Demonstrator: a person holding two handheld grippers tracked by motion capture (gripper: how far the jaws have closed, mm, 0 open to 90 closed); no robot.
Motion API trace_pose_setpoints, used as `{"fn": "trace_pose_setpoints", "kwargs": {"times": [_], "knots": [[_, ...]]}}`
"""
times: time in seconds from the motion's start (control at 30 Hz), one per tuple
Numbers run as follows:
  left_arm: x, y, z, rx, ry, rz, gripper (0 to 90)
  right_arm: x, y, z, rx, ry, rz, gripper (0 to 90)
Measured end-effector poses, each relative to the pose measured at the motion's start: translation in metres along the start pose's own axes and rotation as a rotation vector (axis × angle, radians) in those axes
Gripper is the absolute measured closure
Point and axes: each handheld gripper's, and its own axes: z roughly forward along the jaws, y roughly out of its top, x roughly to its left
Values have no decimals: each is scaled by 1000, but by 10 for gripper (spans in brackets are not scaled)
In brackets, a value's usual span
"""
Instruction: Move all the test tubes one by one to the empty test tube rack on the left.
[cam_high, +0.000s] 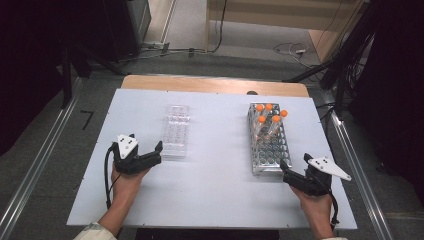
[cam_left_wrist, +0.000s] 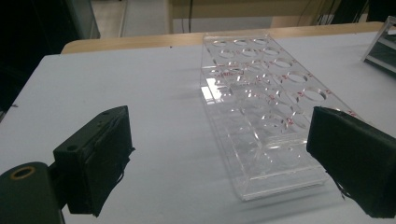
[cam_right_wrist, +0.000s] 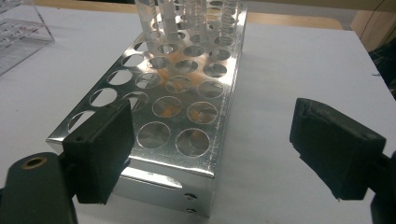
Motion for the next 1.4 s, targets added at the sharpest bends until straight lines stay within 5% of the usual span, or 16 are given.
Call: {"fn": "trace_pose_setpoints", "kwargs": {"times": [0.77, 1.4], "knots": [[-5, 0, -2, -8, -16, 21, 70, 1, 16, 14, -25, 3, 1, 134], [-4, 0, -3, -8, -15, 24, 70, 3, 54, 60, -32, 3, -39, 246]]}}
